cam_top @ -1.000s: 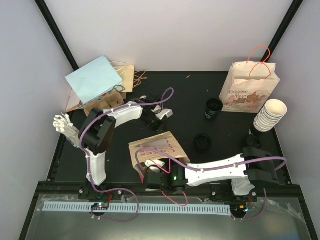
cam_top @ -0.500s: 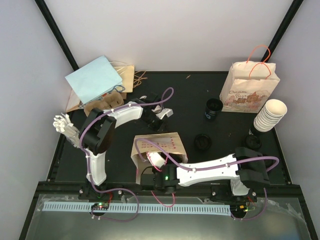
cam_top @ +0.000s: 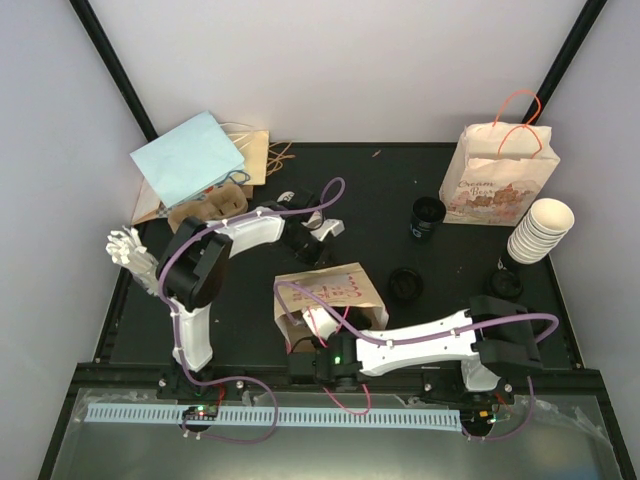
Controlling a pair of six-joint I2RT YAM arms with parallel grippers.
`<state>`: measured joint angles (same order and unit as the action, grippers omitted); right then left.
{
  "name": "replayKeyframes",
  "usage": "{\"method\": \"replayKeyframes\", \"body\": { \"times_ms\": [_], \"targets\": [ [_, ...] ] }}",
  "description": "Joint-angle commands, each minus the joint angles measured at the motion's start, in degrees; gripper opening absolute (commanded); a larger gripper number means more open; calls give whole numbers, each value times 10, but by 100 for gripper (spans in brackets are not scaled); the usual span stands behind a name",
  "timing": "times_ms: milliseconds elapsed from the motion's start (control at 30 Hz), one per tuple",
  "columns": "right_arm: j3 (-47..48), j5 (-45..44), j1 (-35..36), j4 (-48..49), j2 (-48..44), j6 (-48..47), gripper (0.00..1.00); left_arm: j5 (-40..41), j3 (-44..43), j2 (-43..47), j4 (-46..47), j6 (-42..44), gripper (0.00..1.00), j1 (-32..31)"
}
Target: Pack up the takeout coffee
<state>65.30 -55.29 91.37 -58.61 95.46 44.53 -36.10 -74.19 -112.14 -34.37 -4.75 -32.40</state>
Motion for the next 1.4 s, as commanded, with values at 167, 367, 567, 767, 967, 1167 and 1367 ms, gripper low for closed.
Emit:
{"method": "replayKeyframes", "body": {
  "times_ms": [167,367,567,767,967,1167,1367],
  "targets": [
    [-74,-29,3,125,-68,-173,51,-9,5,26,16,-7,4,-6],
    [-62,-29,3,115,-47,-198,50,13,12,42,10,-10,5,-5],
    [-48,-25,4,100,-42,-214,50,57,15,86,-13,-20,13,-5],
    [-41,-18,4,91,-47,-225,50,92,19,136,-39,-35,25,-5],
    [-41,-10,3,93,-55,-235,50,127,20,189,-71,-48,37,-5],
    [-42,-1,2,95,-59,-245,50,190,21,270,-108,-64,47,-4],
    [-40,3,3,97,-59,-257,50,255,15,369,-160,-77,72,-3]
  ]
}}
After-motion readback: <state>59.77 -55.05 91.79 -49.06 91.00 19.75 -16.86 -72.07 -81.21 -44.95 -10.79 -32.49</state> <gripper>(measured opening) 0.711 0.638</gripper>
